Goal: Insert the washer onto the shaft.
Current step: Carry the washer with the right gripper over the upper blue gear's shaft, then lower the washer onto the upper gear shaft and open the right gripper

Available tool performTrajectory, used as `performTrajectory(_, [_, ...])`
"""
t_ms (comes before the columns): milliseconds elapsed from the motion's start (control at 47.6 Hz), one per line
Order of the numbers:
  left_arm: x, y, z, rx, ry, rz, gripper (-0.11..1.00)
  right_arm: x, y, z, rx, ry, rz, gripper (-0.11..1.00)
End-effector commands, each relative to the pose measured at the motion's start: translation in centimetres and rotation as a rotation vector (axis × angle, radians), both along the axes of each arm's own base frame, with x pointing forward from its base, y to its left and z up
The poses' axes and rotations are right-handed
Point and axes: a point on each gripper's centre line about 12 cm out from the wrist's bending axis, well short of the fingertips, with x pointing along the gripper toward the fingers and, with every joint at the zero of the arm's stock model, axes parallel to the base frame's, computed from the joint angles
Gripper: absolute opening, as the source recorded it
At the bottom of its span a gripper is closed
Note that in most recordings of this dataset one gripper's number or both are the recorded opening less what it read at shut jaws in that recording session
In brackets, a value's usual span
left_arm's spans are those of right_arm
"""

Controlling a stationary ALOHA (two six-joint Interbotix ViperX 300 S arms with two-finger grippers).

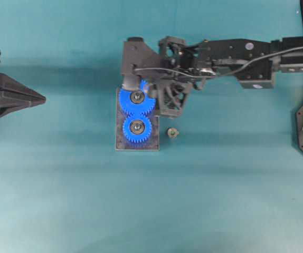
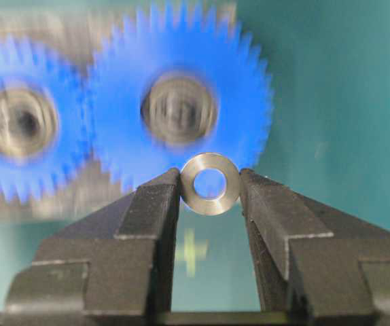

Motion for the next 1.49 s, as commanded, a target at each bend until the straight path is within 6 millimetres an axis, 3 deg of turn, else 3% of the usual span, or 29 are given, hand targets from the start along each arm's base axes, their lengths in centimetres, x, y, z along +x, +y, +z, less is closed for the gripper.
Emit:
performTrajectory(0, [0.0,0.0,0.5,0.004,-0.018,0.001,0.01,1.2,0.0,1.7,-0.014,-0.052,0.017,0.33])
performTrajectory(378, [-0.6,0.0,0.4,0.001,-0.032,0.002,0.01,2.5,1.2,0.8,-0.014,-0.041,0.048,0.33])
performTrajectory(1471, [-0.9,0.0,0.1,-0.002,-0.029,0.002,0.01,2.9,0.8,-0.4,-0.011,-0.014,0.042,0.33])
